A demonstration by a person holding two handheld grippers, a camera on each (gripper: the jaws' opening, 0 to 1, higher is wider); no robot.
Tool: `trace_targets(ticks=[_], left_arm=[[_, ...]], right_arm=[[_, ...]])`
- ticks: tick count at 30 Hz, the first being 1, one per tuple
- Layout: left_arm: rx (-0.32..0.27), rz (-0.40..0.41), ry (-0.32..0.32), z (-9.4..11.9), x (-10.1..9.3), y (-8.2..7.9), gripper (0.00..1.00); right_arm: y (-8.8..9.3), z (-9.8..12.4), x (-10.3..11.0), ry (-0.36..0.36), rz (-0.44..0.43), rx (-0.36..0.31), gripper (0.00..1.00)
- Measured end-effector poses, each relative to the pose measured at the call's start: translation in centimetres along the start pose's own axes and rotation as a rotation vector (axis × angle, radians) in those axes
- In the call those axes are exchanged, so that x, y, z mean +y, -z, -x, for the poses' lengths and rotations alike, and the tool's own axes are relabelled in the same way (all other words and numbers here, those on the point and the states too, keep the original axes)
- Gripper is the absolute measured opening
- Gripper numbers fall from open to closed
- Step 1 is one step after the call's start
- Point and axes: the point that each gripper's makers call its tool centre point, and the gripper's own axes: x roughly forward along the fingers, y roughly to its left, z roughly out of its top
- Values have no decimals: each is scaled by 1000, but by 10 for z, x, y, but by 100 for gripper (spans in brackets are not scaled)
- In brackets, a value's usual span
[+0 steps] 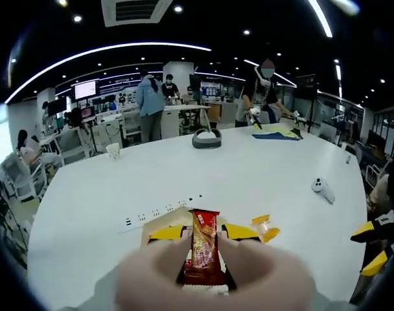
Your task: Place the target food into the container with the food tongs after gripping and lifting it, then release it inside without dropping or visibly crushing the food.
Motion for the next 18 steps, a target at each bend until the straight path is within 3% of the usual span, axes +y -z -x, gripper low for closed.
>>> trace_targets(ticks=[4, 6, 12, 15, 18], left_arm=[[13, 4, 5, -13, 4, 1, 19], [9, -5, 57, -21, 1, 0, 19], [23, -44, 96, -36, 6, 8, 19], [52, -186, 137, -46, 7, 18, 19], [76, -193, 153, -53, 7, 29, 19]], right_arm=[[-1, -7, -9, 2, -7, -10, 37], [0, -9, -15, 11, -15, -12, 37], [6, -14, -31, 57, -58, -3, 36], [9, -19, -27, 41, -60, -26, 36], [24, -21, -25, 45, -27, 27, 36]])
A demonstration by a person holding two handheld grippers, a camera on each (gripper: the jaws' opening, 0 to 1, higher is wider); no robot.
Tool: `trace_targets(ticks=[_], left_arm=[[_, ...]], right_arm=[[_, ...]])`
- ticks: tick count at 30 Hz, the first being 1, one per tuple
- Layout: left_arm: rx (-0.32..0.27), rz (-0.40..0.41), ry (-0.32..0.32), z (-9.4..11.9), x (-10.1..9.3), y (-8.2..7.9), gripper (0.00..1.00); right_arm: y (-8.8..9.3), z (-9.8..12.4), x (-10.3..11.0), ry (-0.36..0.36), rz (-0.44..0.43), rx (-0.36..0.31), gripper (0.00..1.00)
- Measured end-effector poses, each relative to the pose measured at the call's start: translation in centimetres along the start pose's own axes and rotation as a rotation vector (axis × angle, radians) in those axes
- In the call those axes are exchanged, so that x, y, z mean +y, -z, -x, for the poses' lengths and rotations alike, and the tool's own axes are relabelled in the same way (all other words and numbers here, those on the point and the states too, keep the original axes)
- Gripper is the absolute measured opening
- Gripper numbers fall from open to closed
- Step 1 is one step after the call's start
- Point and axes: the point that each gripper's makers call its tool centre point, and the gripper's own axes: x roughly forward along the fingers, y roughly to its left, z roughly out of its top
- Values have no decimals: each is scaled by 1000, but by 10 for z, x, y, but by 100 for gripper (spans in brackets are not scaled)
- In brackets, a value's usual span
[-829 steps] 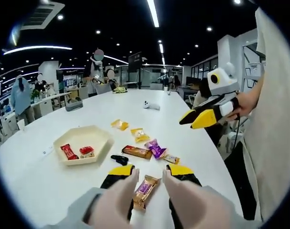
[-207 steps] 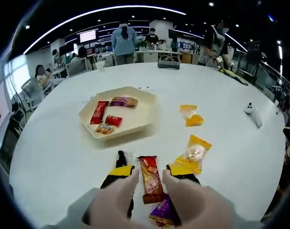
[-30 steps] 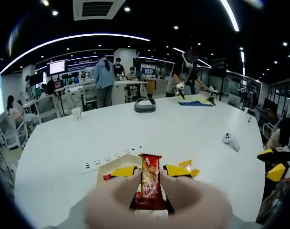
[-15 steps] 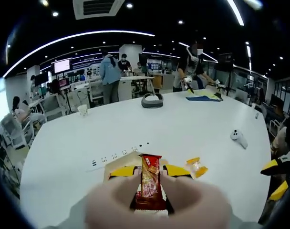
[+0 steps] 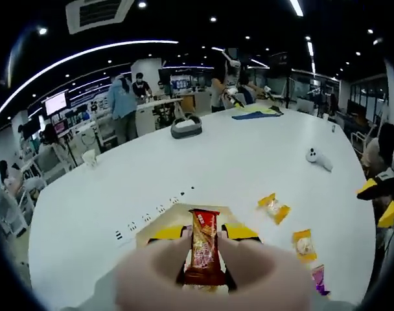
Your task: Place the target food into the container with the food tongs after gripping and lifting it, then release it inside without dropping or visibly crushing the food.
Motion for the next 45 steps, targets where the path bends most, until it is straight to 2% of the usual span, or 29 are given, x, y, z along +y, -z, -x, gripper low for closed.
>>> trace_targets(ticks=[3, 6, 8, 10, 12, 15, 18, 20, 23, 25, 29, 38, 40, 42, 45], left_arm=[[-14, -7, 15, -1, -1, -4, 19], [-50, -6, 23, -1, 2, -20, 19], [-54, 7, 30, -1, 4, -27, 19], [-34, 10, 23, -3, 8, -26, 19], [-43, 13, 15, -4, 14, -25, 19], [-44, 72, -2, -4, 22, -21, 19], [-36, 52, -9, -4, 24, -17, 20], [-31, 81, -23, -6, 29, -15, 22], [-51, 275, -22, -7, 33, -19, 27], [-114, 266, -41, -5, 39, -29, 27], [-87, 209, -57, -6, 42, -27, 27], [-84, 230, -58, -5, 40, -30, 28], [-94, 295, -35, -4, 33, -33, 28], [-102, 274, -37, -3, 28, -38, 28], [-116, 254, -30, 2, 18, -44, 28]], right_arm=[[-3, 3, 2, 5, -43, -23, 36], [-5, -2, 6, -7, -19, -24, 36], [-5, -9, 6, -17, -42, -22, 36], [-3, -15, 6, -23, -53, -7, 36], [0, -20, 11, -39, -50, 6, 36], [4, -23, 17, -67, -39, 24, 36], [5, -24, 21, -92, -35, 32, 36], [7, -24, 23, -99, -31, 37, 36], [8, -23, 20, -97, -32, 39, 36], [6, -23, 14, -86, -50, 30, 36], [7, -23, 6, -65, -74, 24, 36], [1, -24, 0, -38, -100, -10, 36], [0, -22, -2, -31, -87, -12, 36], [-3, -20, -4, -30, -108, -33, 36], [2, -24, -1, -37, -124, -21, 36]])
